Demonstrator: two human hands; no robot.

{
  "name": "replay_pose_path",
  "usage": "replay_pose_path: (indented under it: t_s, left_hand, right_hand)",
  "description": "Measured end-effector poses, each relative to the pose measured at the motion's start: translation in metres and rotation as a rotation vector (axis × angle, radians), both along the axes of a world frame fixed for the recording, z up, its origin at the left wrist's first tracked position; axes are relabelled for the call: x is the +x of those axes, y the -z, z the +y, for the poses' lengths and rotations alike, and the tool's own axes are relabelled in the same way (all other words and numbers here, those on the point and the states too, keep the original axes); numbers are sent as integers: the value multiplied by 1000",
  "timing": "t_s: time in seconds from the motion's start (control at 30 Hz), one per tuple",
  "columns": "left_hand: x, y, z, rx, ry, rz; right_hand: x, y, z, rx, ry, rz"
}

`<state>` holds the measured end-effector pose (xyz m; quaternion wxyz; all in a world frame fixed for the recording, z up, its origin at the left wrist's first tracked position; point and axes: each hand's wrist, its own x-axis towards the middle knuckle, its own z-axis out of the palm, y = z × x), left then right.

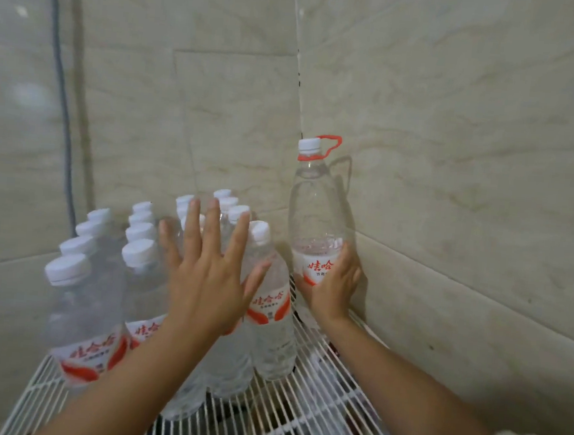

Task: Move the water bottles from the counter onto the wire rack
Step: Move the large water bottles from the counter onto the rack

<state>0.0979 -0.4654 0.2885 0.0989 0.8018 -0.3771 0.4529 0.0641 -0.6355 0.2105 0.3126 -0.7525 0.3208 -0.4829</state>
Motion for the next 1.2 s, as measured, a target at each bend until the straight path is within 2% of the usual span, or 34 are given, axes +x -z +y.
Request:
replay_pose_path:
  t_s: [0.2,0.3,0.47,0.63,0.7,0.8,0.87,0.97,1.07,1.1,1.17,1.2]
  left_hand:
    - [12,-1,5,-62,-45,-81]
    - [13,6,4,-78,-51,-89]
    - [16,15,4,-100,-44,-142]
    - [17,18,4,-98,-44,-165]
    - [16,17,4,-81,-58,-154]
    - [13,14,7,-59,-65,-119]
    - [10,12,9,-35,-79,-92]
    - [9,12,10,-21,-75,-78]
    - [10,13,9,-43,-61,-53]
    - [9,13,9,-39,-62,-42]
    - [8,13,9,-20,-68,-20]
    - [6,13,10,-8,-80,-11]
  right_hand:
    - [37,-6,-15,-14,-26,58]
    - [57,-1,-21,-145,46,51]
    - [72,-2,-37,-217,-7,243]
    - [83,6,-41,-279,68,459]
    - [85,7,-40,-239,88,537]
    - [85,-2,-38,-125,4,604]
    - [76,-13,-30,-64,-24,579]
    - [73,-18,-30,-54,-35,432]
    - [76,-5,-33,-49,-68,531]
    - [79,-2,-33,-53,-44,495]
    - [65,-18,-22,37,-99,547]
    - [57,-27,-15,73,-93,498]
